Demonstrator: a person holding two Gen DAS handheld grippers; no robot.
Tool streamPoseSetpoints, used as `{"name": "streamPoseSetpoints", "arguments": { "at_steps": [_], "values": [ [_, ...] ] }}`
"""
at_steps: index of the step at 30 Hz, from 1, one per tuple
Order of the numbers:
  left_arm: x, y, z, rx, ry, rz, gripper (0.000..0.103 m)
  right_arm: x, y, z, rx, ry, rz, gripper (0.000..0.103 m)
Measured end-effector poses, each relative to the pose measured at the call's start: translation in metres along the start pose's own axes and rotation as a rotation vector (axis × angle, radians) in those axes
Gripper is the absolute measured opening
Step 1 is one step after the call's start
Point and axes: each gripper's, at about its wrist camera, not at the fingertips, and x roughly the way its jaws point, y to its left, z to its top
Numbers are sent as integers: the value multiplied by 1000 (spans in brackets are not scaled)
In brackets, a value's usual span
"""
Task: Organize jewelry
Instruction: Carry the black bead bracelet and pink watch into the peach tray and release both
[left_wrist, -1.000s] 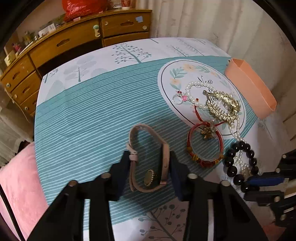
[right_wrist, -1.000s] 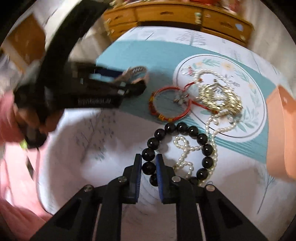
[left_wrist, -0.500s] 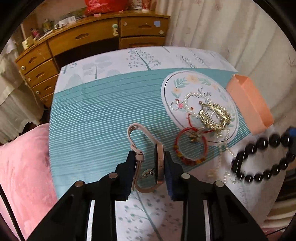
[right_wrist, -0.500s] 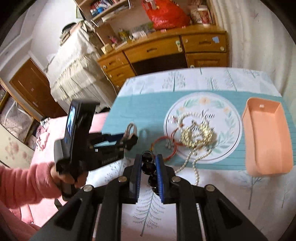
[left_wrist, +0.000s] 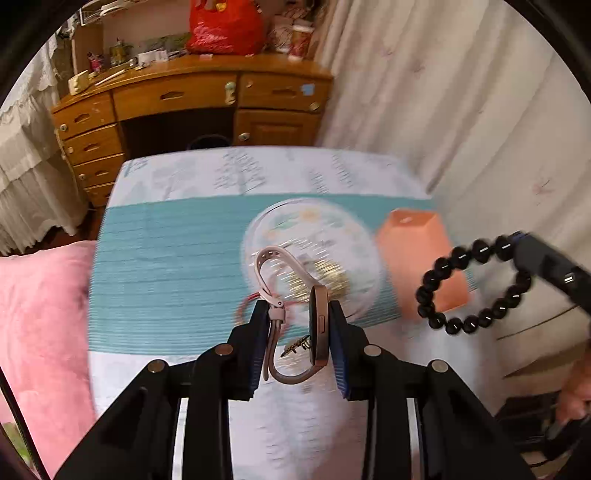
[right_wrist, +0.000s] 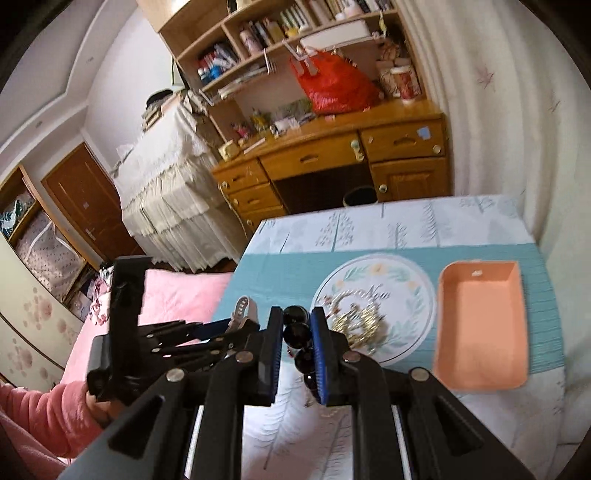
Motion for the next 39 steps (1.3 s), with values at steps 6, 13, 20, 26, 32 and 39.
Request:
{"name": "streamPoseSetpoints", "arguments": {
  "at_steps": [6, 13, 20, 26, 32, 39],
  "values": [
    [-4, -60, 20, 59, -61, -29, 31, -28, -44, 12, 26, -37, -27, 15],
    [11, -129, 37, 112, -93, -69, 32, -41, -96, 14, 121, 1, -10, 15],
    [35, -174, 52, 159, -96, -112, 32, -37, -134, 9, 159, 55, 4, 15],
    [56, -195, 65, 184, -69, -74, 58, -24, -156, 7, 160, 71, -48, 16],
    [52, -178, 67, 91, -83, -92, 78, -32, -174, 2, 190, 55, -79, 40],
    [68, -138, 38, -4, 60, 18, 84, -23, -174, -12, 185, 119, -102, 62]
  ]
}}
